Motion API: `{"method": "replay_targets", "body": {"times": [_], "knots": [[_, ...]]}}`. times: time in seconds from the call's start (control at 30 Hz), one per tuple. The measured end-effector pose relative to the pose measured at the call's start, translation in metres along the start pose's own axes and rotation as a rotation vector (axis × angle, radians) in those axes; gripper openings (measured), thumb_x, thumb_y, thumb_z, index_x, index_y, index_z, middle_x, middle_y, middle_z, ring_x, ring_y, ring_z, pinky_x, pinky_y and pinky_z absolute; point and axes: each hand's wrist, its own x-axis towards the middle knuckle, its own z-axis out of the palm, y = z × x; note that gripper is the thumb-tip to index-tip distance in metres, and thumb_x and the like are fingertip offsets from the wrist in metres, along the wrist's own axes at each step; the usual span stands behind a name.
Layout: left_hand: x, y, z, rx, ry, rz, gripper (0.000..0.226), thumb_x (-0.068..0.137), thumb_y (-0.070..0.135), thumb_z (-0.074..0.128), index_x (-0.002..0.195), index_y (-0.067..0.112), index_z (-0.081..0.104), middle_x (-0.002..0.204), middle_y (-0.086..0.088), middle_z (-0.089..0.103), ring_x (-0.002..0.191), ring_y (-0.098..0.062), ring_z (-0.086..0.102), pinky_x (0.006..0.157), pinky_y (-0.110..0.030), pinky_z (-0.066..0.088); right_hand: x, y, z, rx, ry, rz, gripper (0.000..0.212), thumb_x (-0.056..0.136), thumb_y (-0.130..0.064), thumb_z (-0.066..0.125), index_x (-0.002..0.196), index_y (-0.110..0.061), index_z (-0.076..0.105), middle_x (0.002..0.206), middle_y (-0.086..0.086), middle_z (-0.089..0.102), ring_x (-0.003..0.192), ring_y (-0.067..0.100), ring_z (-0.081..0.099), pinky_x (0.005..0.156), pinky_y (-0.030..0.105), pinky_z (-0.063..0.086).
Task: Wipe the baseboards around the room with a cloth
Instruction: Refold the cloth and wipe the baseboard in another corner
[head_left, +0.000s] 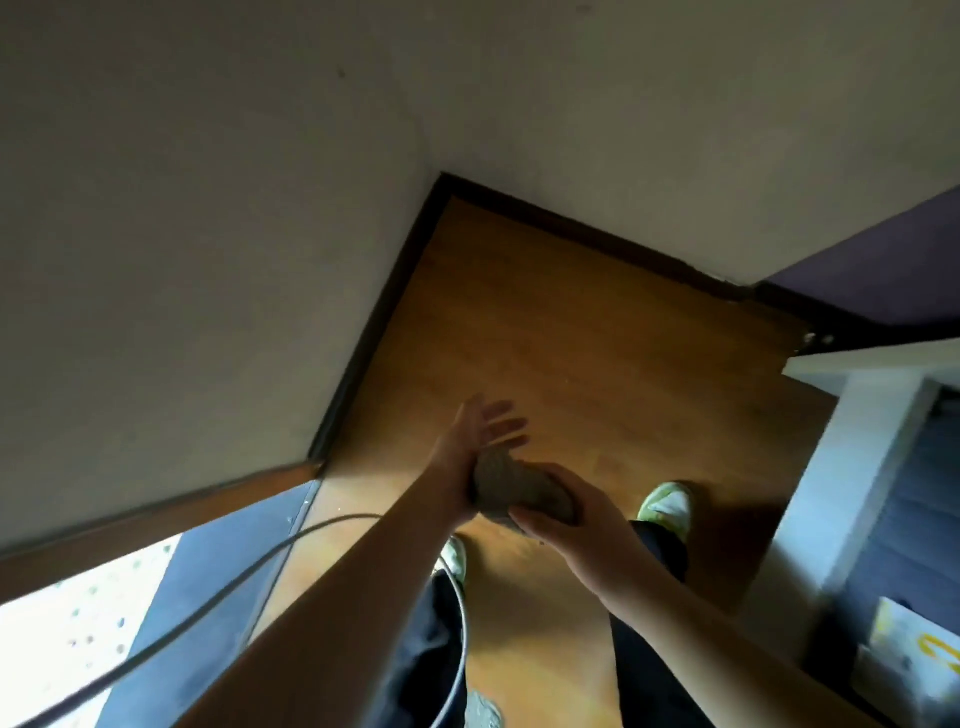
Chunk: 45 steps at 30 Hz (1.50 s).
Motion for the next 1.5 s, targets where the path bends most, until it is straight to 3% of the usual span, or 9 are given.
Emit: {"method": "replay_targets", "body": {"times": [0.27, 0.43, 0.6, 0.8, 1.03, 1.2, 1.3, 1.37, 1.5], "knots": [[-0.210, 0.062, 0.021, 0.040, 0.101, 0.259, 0.031, 0.100, 0.041, 0.048, 0.101, 0.023, 0.074, 0.110, -0.005, 0.073, 0.104, -0.026, 0.068, 0.088, -0.039, 0.056, -0.107, -0.144, 0.030, -0.099, 0.087, -0.089, 0.025, 0.089, -0.026, 0.072, 0.111, -0.025, 0.060, 0.087, -0.001, 0.067, 0.066, 0.015, 0.061, 0.061, 0.029, 0.050], [-0.319, 0.079, 0.039, 0.230, 0.090, 0.486, 0.026, 0.102, 0.048, 0.044, 0.119, 0.033, 0.058, 0.109, 0.003, 0.063, 0.100, -0.011, 0.062, 0.082, -0.021, 0.049, -0.157, -0.239, 0.035, -0.108, 0.106, -0.160, 0.030, 0.090, -0.035, 0.065, 0.114, -0.022, 0.055, 0.098, -0.003, 0.064, 0.078, 0.008, 0.062, 0.059, 0.016, 0.053], [-0.393, 0.071, 0.024, 0.060, 0.230, 0.748, 0.029, 0.101, 0.036, 0.052, 0.128, 0.028, 0.056, 0.111, 0.006, 0.065, 0.098, -0.006, 0.066, 0.082, -0.019, 0.055, -0.199, -0.306, 0.054, -0.288, -0.115, -0.273, 0.023, 0.084, -0.051, 0.064, 0.105, -0.041, 0.058, 0.112, -0.007, 0.063, 0.098, 0.011, 0.064, 0.075, 0.025, 0.057], [-0.446, 0.044, -0.033, -0.013, 0.382, 0.990, 0.025, 0.101, 0.017, 0.054, 0.118, 0.035, 0.054, 0.109, 0.013, 0.064, 0.096, 0.008, 0.062, 0.079, -0.014, 0.051, -0.228, -0.328, 0.115, -0.326, -0.417, -0.202, 0.053, 0.088, -0.056, 0.050, 0.128, -0.023, 0.060, 0.122, 0.003, 0.066, 0.113, 0.016, 0.064, 0.097, 0.034, 0.052], [-0.475, 0.015, -0.133, 0.005, 0.482, 1.005, 0.028, 0.102, 0.022, 0.055, 0.129, 0.025, 0.059, 0.117, 0.014, 0.065, 0.107, 0.007, 0.059, 0.099, -0.026, 0.051, -0.235, -0.294, 0.216, -0.424, -0.433, -0.237, 0.020, 0.096, -0.032, 0.058, 0.115, -0.037, 0.064, 0.120, -0.007, 0.067, 0.115, 0.009, 0.061, 0.084, 0.021, 0.051], [-0.491, -0.014, -0.185, -0.163, 0.567, 0.943, 0.013, 0.099, 0.040, 0.057, 0.109, 0.041, 0.065, 0.102, 0.023, 0.070, 0.101, 0.004, 0.064, 0.097, -0.032, 0.055, -0.233, -0.273, 0.275, -0.396, -0.462, -0.265, 0.032, 0.091, -0.013, 0.067, 0.110, -0.038, 0.068, 0.123, -0.003, 0.067, 0.120, 0.018, 0.060, 0.096, 0.039, 0.053], [-0.498, -0.029, -0.206, -0.248, 0.484, 0.842, 0.039, 0.091, 0.062, 0.051, 0.117, 0.036, 0.066, 0.110, 0.014, 0.071, 0.107, -0.006, 0.065, 0.098, -0.036, 0.054, -0.240, -0.266, 0.306, -0.254, -0.474, -0.278, 0.038, 0.088, 0.003, 0.065, 0.111, -0.027, 0.068, 0.120, 0.004, 0.069, 0.114, 0.020, 0.064, 0.086, 0.031, 0.054], [-0.505, -0.038, -0.215, -0.273, 0.418, 0.824, 0.055, 0.086, 0.064, 0.050, 0.123, 0.027, 0.065, 0.104, 0.013, 0.071, 0.100, -0.006, 0.066, 0.084, -0.025, 0.053, -0.245, -0.268, 0.322, -0.201, -0.483, -0.300, 0.041, 0.086, 0.009, 0.063, 0.111, -0.023, 0.066, 0.118, 0.007, 0.069, 0.109, 0.019, 0.066, 0.084, 0.030, 0.054], [-0.516, -0.055, -0.227, -0.271, 0.372, 0.865, 0.033, 0.094, 0.033, 0.064, 0.123, 0.019, 0.061, 0.080, 0.024, 0.068, 0.071, 0.006, 0.063, 0.064, -0.010, 0.047, -0.248, -0.276, 0.341, -0.170, -0.554, -0.343, 0.047, 0.085, 0.015, 0.059, 0.114, -0.022, 0.063, 0.111, 0.004, 0.070, 0.101, 0.015, 0.067, 0.080, 0.027, 0.056]]}}
